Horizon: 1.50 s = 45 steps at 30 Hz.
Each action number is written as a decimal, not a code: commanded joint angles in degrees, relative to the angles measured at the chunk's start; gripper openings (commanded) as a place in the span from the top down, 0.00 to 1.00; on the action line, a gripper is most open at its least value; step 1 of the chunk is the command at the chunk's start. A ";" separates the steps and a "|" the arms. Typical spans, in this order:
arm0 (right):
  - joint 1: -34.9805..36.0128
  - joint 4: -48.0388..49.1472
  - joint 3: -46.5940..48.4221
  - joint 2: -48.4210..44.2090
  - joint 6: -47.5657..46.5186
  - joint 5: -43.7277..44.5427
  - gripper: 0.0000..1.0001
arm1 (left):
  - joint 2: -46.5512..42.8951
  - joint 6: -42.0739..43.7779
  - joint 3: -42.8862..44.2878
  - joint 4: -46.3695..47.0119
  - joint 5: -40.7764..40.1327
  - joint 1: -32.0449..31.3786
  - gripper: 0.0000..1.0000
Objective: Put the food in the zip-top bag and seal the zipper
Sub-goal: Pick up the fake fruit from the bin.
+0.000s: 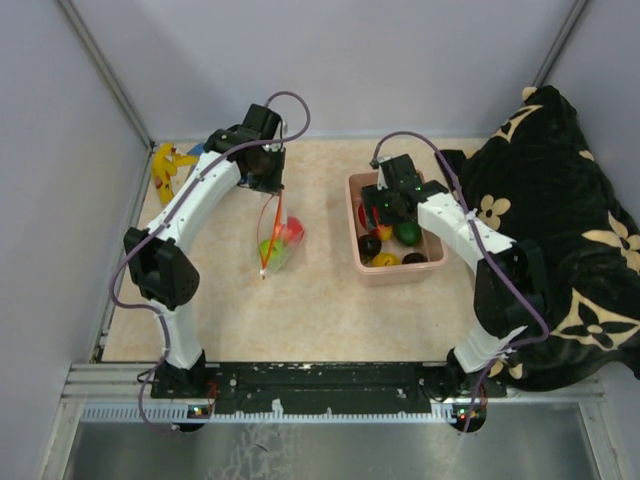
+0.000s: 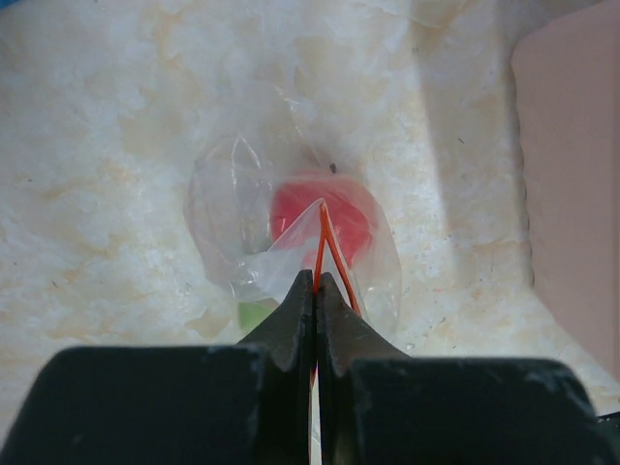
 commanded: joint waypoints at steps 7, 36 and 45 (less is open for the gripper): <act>-1.95 22.13 -1.00 6.17 -3.36 1.01 0.26 | 1.33 -0.83 9.58 -8.52 -0.48 -3.52 1.00; -3.35 25.82 -1.71 17.82 -11.78 -0.07 0.27 | -11.02 -1.37 2.21 -4.32 0.95 -3.60 1.00; -3.35 24.82 -3.43 9.27 -11.92 0.62 0.56 | -11.20 -1.85 2.42 -1.95 0.85 -3.62 1.00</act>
